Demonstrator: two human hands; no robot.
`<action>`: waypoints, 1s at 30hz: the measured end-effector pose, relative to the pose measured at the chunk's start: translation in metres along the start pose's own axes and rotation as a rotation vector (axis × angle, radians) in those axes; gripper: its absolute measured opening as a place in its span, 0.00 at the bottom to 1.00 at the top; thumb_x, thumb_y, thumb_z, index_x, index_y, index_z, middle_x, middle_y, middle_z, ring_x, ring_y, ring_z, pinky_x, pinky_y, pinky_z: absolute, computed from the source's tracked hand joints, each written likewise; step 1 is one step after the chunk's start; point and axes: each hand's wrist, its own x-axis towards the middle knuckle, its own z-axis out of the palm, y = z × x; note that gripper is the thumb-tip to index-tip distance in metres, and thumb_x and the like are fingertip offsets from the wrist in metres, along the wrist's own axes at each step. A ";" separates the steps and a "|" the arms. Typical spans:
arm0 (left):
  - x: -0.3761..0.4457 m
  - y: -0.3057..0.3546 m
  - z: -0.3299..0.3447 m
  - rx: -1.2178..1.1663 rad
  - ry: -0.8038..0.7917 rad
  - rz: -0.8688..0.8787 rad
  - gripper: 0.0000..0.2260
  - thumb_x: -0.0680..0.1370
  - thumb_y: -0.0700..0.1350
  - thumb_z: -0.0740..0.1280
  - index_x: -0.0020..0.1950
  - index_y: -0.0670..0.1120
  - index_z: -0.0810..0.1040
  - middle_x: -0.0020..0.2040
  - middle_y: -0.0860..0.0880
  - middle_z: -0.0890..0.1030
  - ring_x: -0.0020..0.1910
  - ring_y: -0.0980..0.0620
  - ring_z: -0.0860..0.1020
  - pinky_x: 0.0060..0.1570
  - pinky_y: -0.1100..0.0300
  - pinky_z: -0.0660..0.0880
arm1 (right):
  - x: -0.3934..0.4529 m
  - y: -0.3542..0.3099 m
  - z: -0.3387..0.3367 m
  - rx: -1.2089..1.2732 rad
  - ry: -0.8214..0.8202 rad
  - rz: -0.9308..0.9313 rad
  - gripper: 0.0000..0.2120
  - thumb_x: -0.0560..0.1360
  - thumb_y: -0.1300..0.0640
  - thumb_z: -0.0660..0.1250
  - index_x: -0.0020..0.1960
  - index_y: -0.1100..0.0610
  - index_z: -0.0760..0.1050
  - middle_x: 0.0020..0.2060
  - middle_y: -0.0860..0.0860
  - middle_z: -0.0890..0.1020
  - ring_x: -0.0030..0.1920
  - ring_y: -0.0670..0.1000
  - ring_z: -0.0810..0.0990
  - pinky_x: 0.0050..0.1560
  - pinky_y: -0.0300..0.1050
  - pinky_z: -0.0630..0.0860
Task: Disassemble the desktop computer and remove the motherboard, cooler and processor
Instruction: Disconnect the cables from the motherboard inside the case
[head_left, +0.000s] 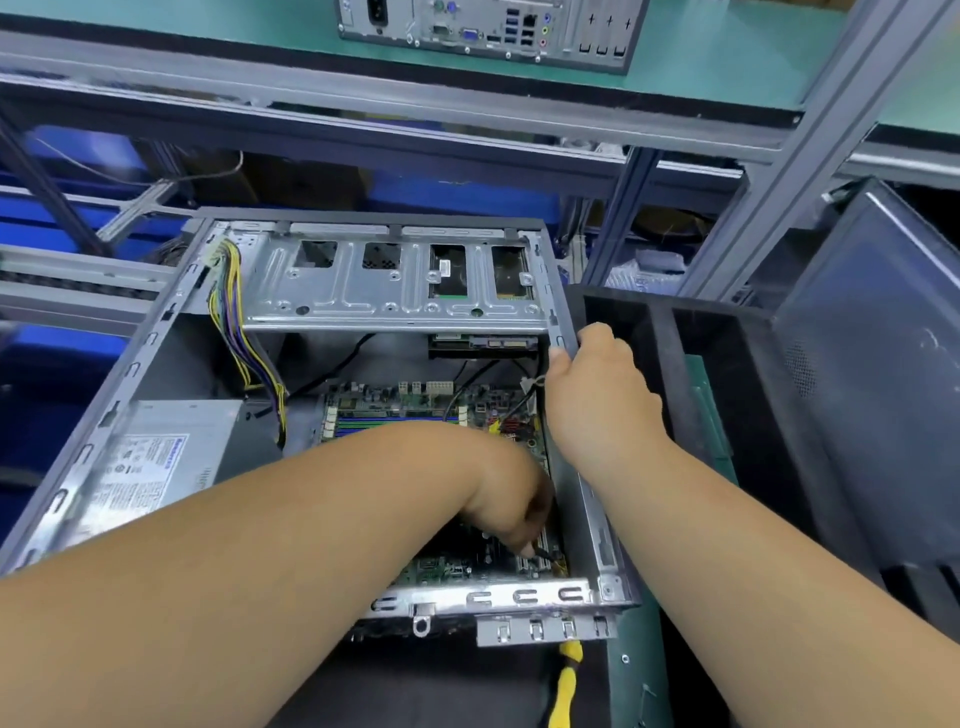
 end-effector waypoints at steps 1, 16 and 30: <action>0.003 -0.001 0.000 -0.026 -0.003 0.010 0.13 0.79 0.47 0.67 0.61 0.43 0.78 0.58 0.45 0.80 0.49 0.50 0.74 0.46 0.60 0.68 | -0.001 0.000 -0.001 -0.014 0.034 -0.019 0.15 0.83 0.48 0.55 0.64 0.55 0.65 0.60 0.55 0.71 0.59 0.59 0.73 0.57 0.57 0.67; 0.010 -0.019 0.006 -0.298 0.063 0.146 0.11 0.77 0.47 0.71 0.35 0.54 0.78 0.29 0.56 0.77 0.27 0.61 0.73 0.38 0.67 0.72 | -0.028 -0.007 -0.001 0.771 -0.149 -0.406 0.10 0.77 0.54 0.55 0.42 0.56 0.72 0.35 0.53 0.75 0.36 0.47 0.70 0.39 0.45 0.68; 0.003 0.006 0.001 -0.085 0.034 -0.011 0.11 0.80 0.48 0.66 0.49 0.41 0.83 0.34 0.50 0.78 0.28 0.58 0.70 0.28 0.71 0.66 | -0.025 -0.008 0.001 0.815 -0.115 -0.367 0.08 0.74 0.59 0.56 0.39 0.61 0.68 0.34 0.59 0.72 0.34 0.47 0.67 0.33 0.38 0.64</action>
